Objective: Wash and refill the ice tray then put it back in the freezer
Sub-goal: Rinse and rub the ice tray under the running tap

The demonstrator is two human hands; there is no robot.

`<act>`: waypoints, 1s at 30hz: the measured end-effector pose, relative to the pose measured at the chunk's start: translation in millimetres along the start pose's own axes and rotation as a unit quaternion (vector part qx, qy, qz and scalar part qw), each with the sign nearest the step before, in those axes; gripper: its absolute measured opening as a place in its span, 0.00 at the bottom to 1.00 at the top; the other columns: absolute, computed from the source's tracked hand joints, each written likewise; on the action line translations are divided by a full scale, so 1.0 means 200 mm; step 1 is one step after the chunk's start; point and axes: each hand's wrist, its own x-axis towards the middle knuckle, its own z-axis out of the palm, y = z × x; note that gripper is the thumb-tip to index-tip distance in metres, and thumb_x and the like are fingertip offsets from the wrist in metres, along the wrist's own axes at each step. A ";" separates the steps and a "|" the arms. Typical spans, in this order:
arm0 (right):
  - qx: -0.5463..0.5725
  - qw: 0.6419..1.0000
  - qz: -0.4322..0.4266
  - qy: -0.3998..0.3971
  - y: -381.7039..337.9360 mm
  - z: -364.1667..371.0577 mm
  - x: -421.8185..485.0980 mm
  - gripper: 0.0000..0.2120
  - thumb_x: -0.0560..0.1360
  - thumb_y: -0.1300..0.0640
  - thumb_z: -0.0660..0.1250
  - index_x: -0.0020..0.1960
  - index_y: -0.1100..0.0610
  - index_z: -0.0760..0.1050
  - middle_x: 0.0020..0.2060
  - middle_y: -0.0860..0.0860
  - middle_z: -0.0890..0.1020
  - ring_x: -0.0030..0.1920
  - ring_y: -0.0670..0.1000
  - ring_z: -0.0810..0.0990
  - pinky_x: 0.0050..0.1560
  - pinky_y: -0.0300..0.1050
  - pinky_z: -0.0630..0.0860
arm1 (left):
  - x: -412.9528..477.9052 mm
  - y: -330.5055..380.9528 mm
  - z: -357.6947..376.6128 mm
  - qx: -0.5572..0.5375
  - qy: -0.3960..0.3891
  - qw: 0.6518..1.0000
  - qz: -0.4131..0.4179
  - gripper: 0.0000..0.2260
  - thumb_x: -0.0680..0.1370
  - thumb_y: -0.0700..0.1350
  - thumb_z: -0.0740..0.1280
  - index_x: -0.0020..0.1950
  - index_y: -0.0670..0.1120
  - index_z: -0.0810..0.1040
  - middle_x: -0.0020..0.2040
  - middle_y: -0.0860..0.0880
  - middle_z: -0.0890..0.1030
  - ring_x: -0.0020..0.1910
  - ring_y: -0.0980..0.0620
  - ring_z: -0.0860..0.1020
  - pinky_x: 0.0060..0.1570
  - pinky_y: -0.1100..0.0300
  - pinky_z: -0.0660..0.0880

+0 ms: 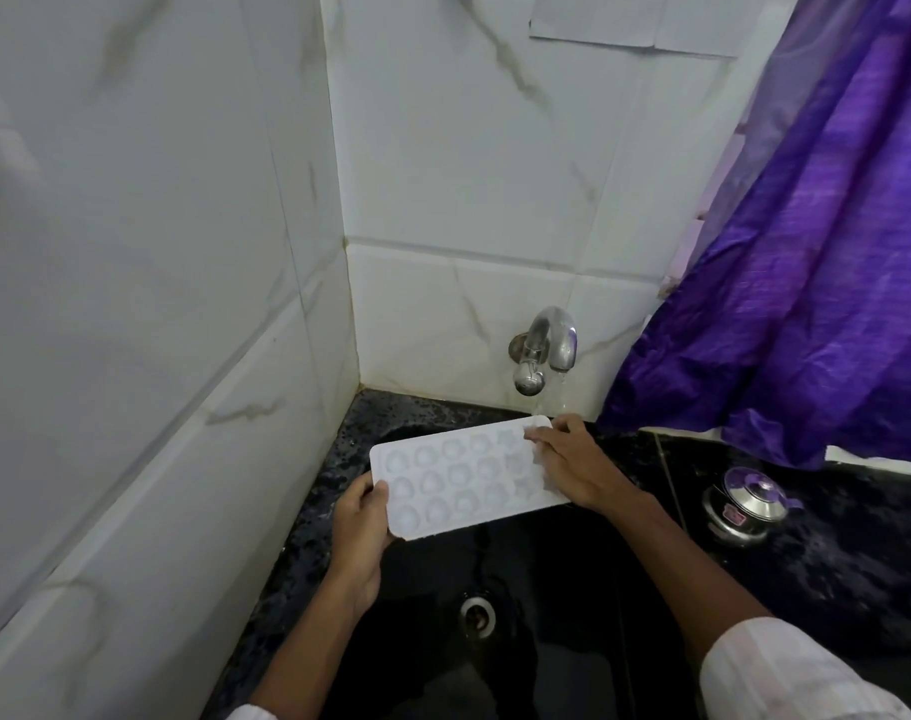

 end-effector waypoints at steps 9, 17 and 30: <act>-0.033 0.999 0.030 -0.025 -0.01 -0.01 0.02 0.17 0.83 0.55 0.54 0.68 0.51 0.72 0.64 0.52 0.67 0.60 0.52 0.73 0.65 0.43 0.68 | 0.01 0.01 0.01 0.018 -0.004 0.999 0.027 0.09 0.83 0.41 0.62 0.61 0.46 0.77 0.54 0.49 0.85 0.51 0.48 0.84 0.48 0.48 0.82; -0.014 0.999 0.015 -0.024 -0.02 -0.02 0.03 0.16 0.83 0.55 0.53 0.67 0.56 0.73 0.65 0.51 0.67 0.58 0.48 0.73 0.57 0.37 0.76 | 0.00 0.01 0.04 0.034 0.040 0.997 0.048 0.08 0.83 0.40 0.61 0.59 0.45 0.77 0.51 0.49 0.85 0.47 0.49 0.84 0.45 0.49 0.82; 0.090 0.995 0.025 0.047 0.06 -0.01 -0.05 0.10 0.81 0.60 0.58 0.61 0.54 0.70 0.58 0.48 0.75 0.56 0.46 0.74 0.54 0.37 0.67 | 0.02 0.01 0.08 0.017 0.090 0.995 0.035 0.10 0.82 0.39 0.61 0.62 0.42 0.77 0.50 0.47 0.84 0.47 0.47 0.84 0.42 0.53 0.81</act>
